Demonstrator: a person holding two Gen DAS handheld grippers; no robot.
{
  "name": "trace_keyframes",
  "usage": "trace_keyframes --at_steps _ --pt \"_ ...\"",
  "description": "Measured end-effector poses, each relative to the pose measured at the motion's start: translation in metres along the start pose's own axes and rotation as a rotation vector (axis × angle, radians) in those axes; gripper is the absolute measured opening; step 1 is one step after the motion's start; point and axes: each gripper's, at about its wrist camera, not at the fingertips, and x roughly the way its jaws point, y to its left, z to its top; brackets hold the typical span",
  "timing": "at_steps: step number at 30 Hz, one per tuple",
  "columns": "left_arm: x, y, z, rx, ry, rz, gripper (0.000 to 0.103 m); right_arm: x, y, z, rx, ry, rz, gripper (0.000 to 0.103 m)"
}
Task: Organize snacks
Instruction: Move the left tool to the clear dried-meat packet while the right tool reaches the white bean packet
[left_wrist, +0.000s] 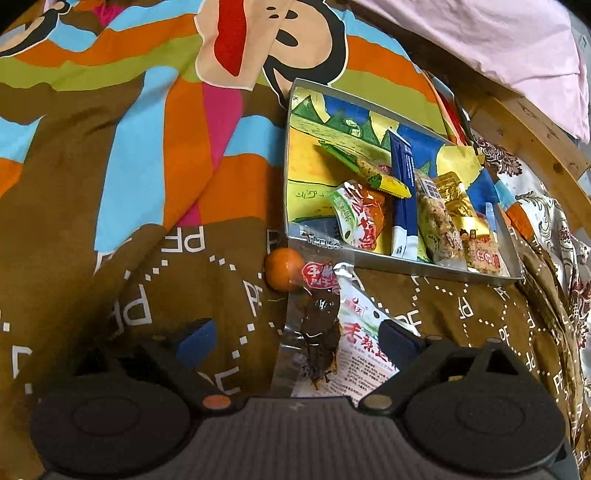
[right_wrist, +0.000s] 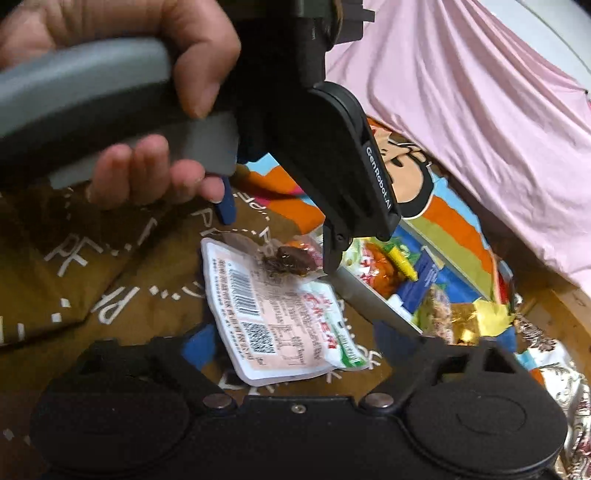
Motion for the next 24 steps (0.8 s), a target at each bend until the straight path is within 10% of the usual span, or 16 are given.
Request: trace_keyframes --at_steps 6,11,19,24 --pt "-0.001 -0.002 -0.002 0.029 -0.003 -0.014 0.076 -0.007 0.002 -0.001 -0.022 0.016 0.032 0.018" --pt "-0.002 -0.004 -0.003 0.047 -0.004 -0.007 0.075 -0.017 -0.012 -0.004 0.001 0.059 0.038 0.014" --pt "-0.001 -0.010 -0.006 0.074 0.007 -0.006 0.072 -0.033 -0.040 -0.028 -0.048 0.250 -0.042 0.016" --pt "0.002 -0.010 -0.005 0.046 0.011 -0.023 0.076 -0.038 -0.061 -0.037 0.050 0.329 -0.033 0.066"
